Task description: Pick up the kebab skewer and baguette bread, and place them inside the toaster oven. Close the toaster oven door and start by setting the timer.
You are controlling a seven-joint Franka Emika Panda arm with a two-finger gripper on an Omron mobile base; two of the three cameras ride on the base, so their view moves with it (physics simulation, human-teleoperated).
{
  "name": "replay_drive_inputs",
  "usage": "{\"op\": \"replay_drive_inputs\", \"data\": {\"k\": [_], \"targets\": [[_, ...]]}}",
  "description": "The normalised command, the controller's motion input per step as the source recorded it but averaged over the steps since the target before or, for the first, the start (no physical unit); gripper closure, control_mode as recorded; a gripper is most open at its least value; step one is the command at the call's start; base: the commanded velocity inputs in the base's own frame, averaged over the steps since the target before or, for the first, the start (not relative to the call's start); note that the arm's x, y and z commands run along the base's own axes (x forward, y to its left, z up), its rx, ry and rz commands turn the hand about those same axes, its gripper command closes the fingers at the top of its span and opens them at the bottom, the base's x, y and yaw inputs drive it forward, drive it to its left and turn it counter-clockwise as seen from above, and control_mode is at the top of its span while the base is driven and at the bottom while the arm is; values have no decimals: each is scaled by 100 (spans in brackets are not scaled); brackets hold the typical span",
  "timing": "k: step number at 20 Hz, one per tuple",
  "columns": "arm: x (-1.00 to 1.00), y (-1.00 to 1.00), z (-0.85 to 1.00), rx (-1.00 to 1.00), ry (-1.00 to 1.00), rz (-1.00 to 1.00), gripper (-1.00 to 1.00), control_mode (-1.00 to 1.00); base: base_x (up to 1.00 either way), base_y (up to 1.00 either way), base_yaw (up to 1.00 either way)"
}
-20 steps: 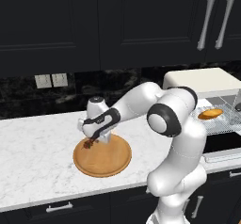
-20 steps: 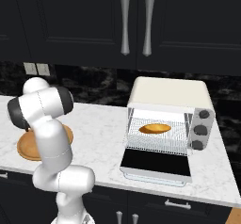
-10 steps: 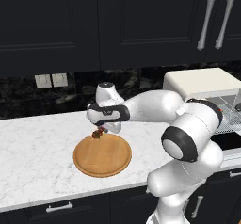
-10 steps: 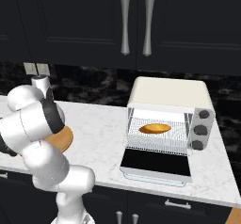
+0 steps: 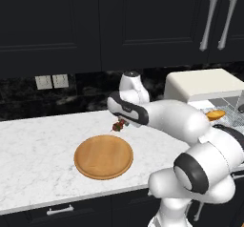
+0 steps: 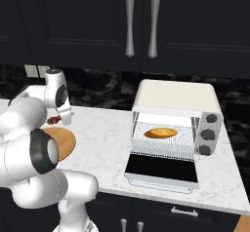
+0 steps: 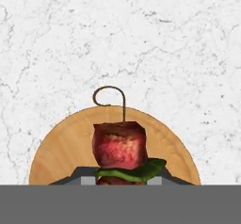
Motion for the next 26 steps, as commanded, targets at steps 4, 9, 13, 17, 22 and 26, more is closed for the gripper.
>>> {"op": "replay_drive_inputs", "data": {"k": [4, 9, 13, 17, 22, 26], "targets": [[-23, -63, -2, 0, -3, -15, 100, -100, 0, 0, 0], [-58, -59, -1, 1, -2, -15, 100, -100, 0, 0, 0], [-79, -83, 29, 2, 0, -16, 100, -100, 0, 0, 0], [-65, -82, 55, 2, 0, -14, 100, -100, 0, 0, 0], [-59, -86, 53, 0, 0, -11, 100, -100, 0, 0, 0], [-40, -90, 35, 0, 0, -8, 100, -100, 0, 0, 0]]}}
